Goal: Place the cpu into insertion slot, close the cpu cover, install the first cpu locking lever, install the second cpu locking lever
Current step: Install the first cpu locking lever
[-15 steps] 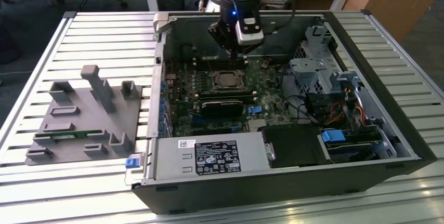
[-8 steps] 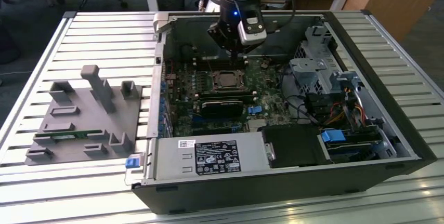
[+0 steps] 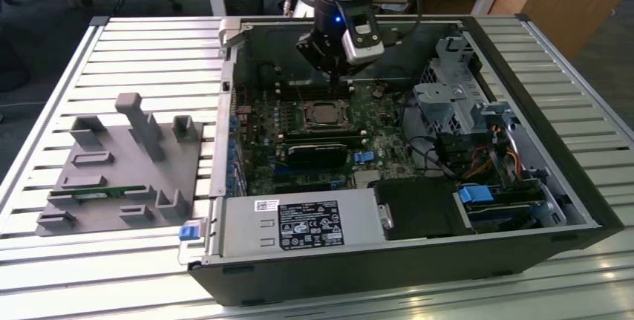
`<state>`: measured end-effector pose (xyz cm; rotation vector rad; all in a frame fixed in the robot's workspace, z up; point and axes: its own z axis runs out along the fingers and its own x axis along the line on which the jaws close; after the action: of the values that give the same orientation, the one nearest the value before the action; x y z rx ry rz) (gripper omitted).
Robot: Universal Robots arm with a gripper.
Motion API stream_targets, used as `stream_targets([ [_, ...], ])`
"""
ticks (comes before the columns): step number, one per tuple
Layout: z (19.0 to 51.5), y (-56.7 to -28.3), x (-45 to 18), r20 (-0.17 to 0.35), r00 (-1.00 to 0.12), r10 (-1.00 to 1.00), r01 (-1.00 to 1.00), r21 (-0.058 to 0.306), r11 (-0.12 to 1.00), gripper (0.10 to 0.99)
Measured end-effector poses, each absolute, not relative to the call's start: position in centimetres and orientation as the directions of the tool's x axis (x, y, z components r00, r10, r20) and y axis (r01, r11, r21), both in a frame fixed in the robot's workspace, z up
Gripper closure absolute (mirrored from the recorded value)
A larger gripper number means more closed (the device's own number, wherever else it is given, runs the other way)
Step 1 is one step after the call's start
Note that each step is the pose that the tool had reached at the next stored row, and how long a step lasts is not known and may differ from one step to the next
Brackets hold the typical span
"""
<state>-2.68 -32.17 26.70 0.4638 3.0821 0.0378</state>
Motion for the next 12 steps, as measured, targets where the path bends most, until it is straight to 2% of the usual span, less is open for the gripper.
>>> stream_targets([
  [12, 26.7, -32.17, -2.68, -0.021, -0.971, 0.238, 0.238, 0.028, 0.971, 0.98],
])
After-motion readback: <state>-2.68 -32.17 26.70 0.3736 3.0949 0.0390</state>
